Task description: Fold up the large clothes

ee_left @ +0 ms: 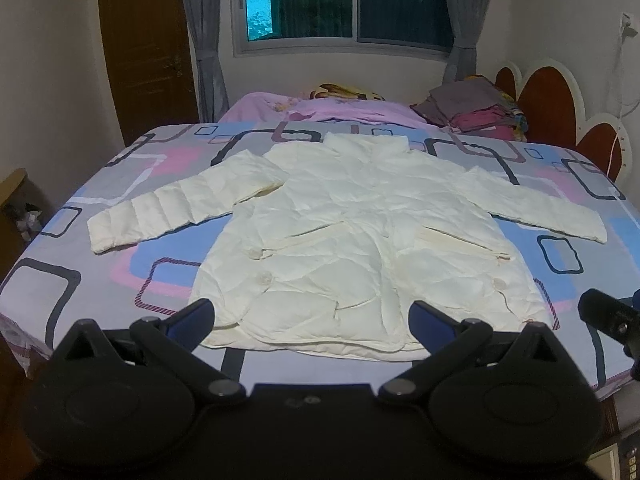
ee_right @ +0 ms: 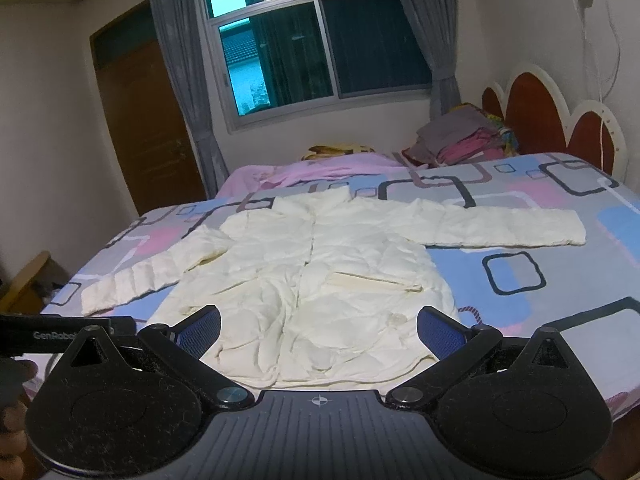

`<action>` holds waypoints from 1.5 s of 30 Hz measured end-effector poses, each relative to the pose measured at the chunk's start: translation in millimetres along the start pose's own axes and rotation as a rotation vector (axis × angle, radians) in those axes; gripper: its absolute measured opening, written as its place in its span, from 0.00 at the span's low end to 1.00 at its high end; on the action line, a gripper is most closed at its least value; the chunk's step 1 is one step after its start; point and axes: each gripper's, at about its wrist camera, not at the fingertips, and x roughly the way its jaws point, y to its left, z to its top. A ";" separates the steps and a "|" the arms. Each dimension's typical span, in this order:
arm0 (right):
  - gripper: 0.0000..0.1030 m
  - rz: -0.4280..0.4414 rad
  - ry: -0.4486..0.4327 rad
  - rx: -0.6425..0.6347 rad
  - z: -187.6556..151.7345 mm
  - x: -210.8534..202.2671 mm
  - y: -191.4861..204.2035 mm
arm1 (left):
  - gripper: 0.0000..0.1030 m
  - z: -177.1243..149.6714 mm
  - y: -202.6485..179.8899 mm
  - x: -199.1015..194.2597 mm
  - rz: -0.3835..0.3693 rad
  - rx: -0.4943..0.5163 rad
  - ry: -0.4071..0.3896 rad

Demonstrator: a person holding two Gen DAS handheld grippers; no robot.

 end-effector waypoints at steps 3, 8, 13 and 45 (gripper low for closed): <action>1.00 -0.002 0.002 0.002 -0.9 0.7 -0.9 | 1.00 0.3 1.2 -1.6 0.002 -0.004 -0.004; 1.00 -0.007 0.003 0.002 -0.6 0.5 -2.7 | 1.00 -0.1 1.1 -4.4 0.007 0.004 -0.008; 1.00 -0.015 0.000 0.000 -0.4 1.9 -2.1 | 1.00 0.1 3.6 -5.1 0.012 0.002 -0.009; 1.00 -0.016 0.012 -0.005 -3.6 10.6 -4.2 | 1.00 -3.0 18.6 -6.8 0.038 -0.007 -0.002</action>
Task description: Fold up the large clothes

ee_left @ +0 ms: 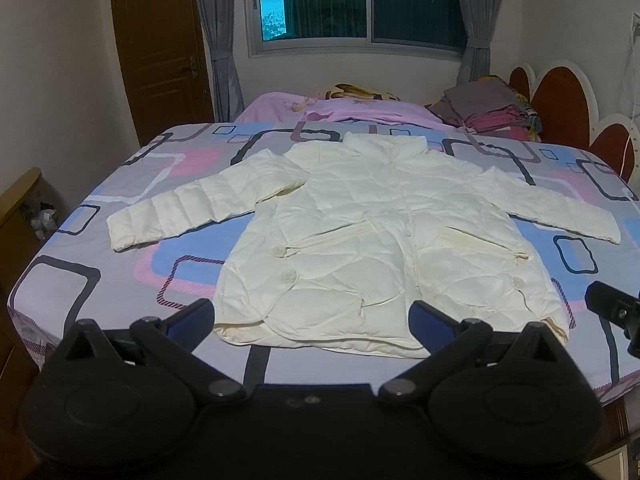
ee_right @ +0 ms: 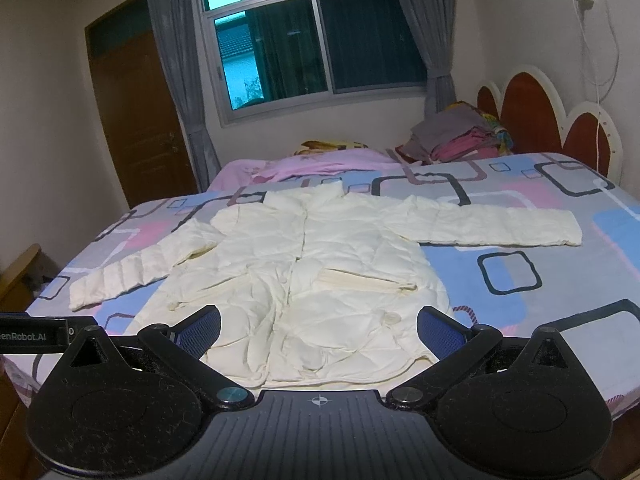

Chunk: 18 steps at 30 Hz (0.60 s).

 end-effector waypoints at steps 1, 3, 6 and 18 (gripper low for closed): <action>1.00 0.000 0.000 0.000 -0.1 0.0 0.0 | 1.00 -0.2 0.6 0.3 0.000 -0.001 0.001; 1.00 -0.004 0.000 0.001 0.0 0.6 0.1 | 1.00 -0.7 1.7 0.8 -0.002 -0.004 0.005; 1.00 -0.007 0.003 0.001 0.8 2.8 -0.8 | 1.00 -0.6 3.6 2.5 -0.003 -0.008 0.010; 1.00 -0.011 0.005 0.001 1.2 4.3 -0.9 | 1.00 1.7 1.5 8.7 -0.003 -0.015 0.026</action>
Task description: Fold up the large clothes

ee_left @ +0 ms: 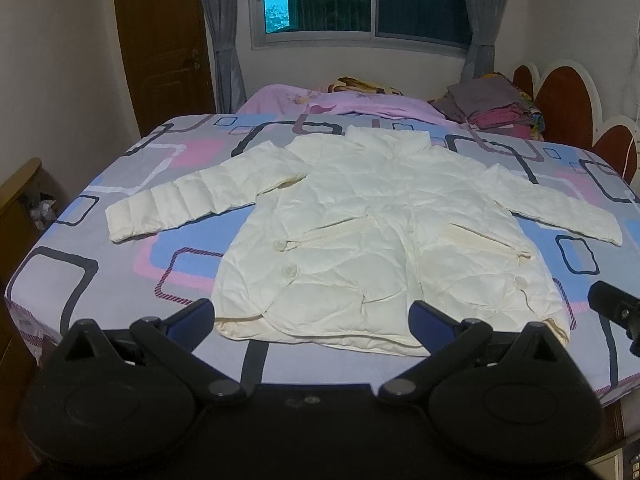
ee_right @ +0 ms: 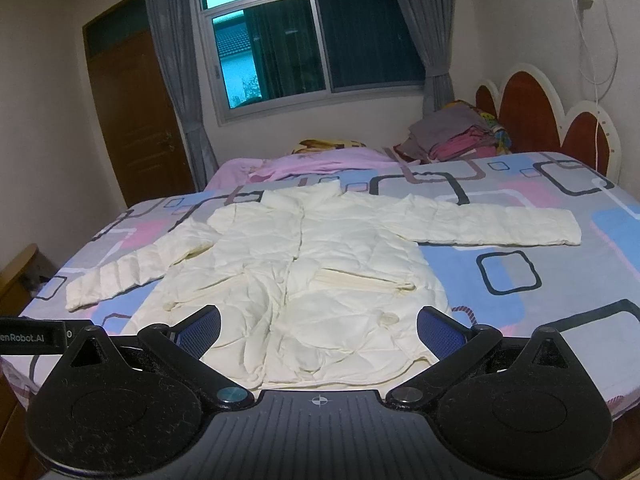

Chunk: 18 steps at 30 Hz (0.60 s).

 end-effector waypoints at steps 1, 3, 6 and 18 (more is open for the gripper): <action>1.00 0.001 -0.001 0.000 0.0 -0.2 0.4 | 1.00 0.3 0.1 0.3 0.000 0.000 0.000; 1.00 0.000 -0.001 0.000 0.0 0.1 0.2 | 1.00 0.3 0.1 0.2 -0.001 -0.001 0.002; 1.00 -0.002 -0.001 0.000 0.8 1.1 0.6 | 1.00 0.7 -0.3 0.7 -0.001 -0.001 0.004; 1.00 -0.017 -0.001 0.008 2.5 8.5 2.9 | 1.00 3.4 -0.4 7.5 -0.012 0.003 0.011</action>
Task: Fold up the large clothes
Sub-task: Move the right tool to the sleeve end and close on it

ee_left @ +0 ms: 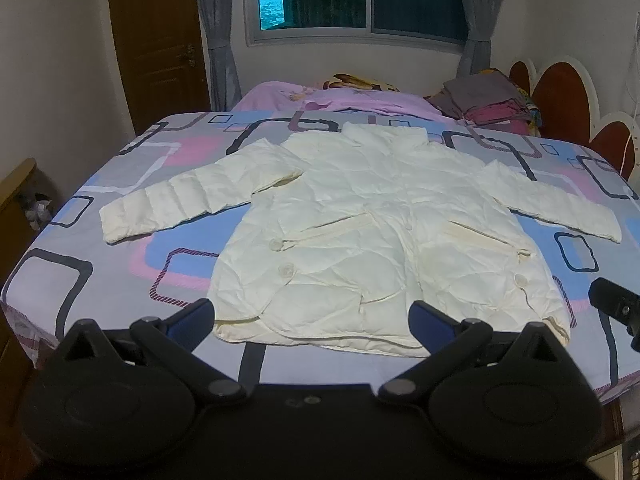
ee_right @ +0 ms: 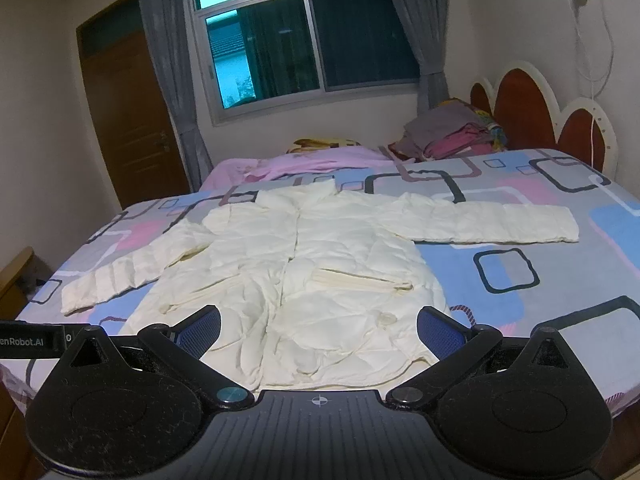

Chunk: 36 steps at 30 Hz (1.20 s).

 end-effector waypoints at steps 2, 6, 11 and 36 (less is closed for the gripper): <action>1.00 -0.008 -0.002 -0.006 0.2 1.9 0.6 | 1.00 1.2 -0.9 2.3 -0.002 0.004 0.001; 1.00 -0.022 -0.006 -0.025 -0.9 4.3 3.5 | 1.00 4.5 -2.5 7.3 -0.005 0.015 0.007; 1.00 -0.043 -0.008 -0.028 0.6 10.7 2.0 | 1.00 9.4 -3.3 15.8 -0.012 0.021 0.015; 1.00 -0.175 0.020 0.100 45.6 125.4 -19.8 | 1.00 90.6 10.8 145.5 -0.044 0.068 0.045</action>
